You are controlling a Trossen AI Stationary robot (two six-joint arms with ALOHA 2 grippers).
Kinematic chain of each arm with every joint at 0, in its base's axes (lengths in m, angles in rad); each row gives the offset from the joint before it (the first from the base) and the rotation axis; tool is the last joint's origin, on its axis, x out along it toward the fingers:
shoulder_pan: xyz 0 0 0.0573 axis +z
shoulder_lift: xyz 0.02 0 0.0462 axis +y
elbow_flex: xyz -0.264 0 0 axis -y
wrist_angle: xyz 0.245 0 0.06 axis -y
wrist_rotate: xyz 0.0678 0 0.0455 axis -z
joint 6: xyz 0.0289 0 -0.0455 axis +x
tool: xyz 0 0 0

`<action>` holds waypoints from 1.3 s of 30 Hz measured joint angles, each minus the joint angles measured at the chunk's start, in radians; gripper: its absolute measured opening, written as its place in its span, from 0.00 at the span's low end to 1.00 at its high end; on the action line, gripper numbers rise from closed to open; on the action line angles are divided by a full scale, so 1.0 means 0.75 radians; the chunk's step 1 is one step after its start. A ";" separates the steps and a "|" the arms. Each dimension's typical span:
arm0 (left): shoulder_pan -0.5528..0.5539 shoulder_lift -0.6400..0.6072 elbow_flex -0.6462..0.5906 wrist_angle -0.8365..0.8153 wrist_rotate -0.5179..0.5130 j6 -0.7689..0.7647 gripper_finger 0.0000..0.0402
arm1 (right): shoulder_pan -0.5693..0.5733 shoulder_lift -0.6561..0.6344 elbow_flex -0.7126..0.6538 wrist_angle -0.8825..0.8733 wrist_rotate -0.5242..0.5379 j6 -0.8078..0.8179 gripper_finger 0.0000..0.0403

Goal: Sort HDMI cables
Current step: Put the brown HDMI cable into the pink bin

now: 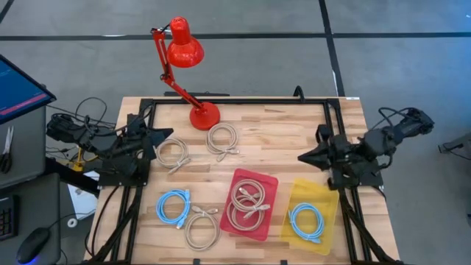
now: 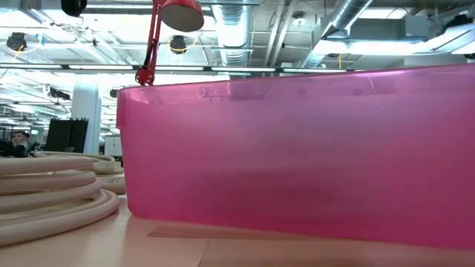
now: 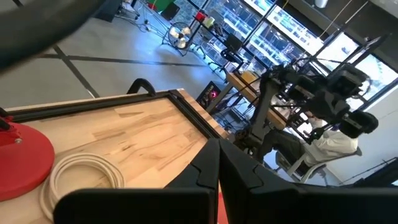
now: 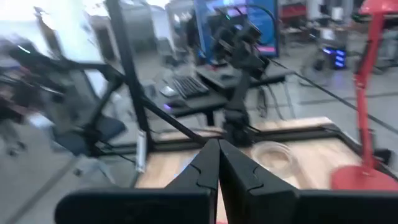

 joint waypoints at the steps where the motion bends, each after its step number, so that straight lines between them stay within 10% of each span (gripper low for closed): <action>1: 0.000 0.000 0.000 0.000 0.000 0.000 0.01 | -0.007 -0.038 -0.034 0.022 -0.019 0.000 0.00; 9: 0.000 0.000 0.000 -0.002 -0.030 0.000 0.01 | -0.068 -0.214 -0.144 0.055 -0.261 -0.057 0.00; 39: 0.022 0.067 -0.001 -0.031 -0.165 -0.263 0.01 | -0.226 -0.251 -0.144 -0.152 -0.136 -0.034 0.00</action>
